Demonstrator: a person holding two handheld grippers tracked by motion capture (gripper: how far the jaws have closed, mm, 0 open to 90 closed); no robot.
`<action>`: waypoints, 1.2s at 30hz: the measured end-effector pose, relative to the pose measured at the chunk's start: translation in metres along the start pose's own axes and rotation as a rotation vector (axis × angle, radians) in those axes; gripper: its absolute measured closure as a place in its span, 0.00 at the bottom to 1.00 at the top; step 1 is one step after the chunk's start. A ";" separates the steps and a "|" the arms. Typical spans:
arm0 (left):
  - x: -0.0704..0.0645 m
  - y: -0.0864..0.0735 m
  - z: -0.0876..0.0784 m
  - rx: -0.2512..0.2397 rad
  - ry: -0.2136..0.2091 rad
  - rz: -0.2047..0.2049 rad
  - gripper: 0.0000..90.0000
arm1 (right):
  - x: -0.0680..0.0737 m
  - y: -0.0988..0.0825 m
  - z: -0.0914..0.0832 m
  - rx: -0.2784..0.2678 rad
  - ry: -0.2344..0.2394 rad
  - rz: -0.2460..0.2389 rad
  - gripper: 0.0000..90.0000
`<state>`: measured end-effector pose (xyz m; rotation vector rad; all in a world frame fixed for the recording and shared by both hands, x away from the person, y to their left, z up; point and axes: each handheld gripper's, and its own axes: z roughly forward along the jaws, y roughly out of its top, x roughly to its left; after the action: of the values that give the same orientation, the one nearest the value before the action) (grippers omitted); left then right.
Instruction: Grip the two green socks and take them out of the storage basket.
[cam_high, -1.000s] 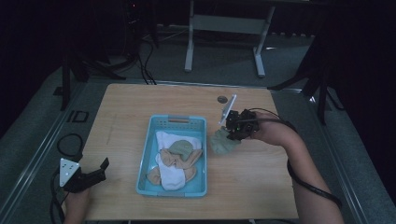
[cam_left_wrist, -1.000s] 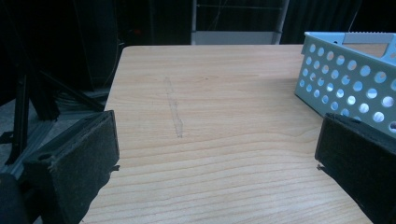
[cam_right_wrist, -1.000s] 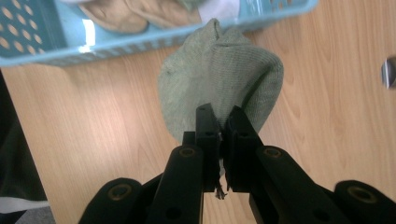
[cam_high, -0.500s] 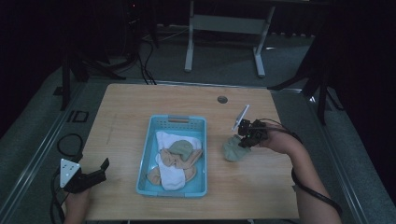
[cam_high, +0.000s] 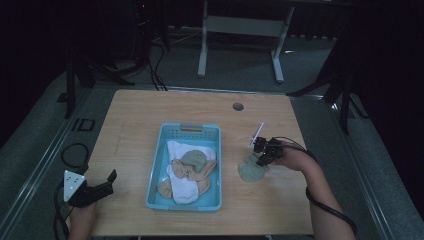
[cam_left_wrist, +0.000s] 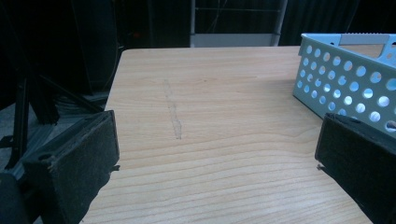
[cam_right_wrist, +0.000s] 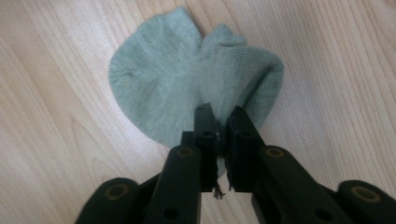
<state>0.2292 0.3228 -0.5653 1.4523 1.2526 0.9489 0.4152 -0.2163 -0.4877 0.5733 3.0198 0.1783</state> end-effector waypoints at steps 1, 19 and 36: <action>0.000 0.000 0.000 0.001 0.000 0.000 0.00 | -0.001 0.000 0.000 0.000 -0.001 0.000 0.89; 0.000 0.001 0.001 0.011 0.002 0.003 0.00 | 0.015 0.019 -0.035 -0.038 -0.022 -0.044 0.59; 0.000 0.000 0.001 0.011 0.000 0.002 0.00 | 0.040 0.064 -0.068 -0.077 -0.007 -0.143 0.52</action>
<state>0.2302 0.3225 -0.5651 1.4618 1.2583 0.9451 0.3957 -0.1496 -0.4140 0.3498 3.0161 0.2823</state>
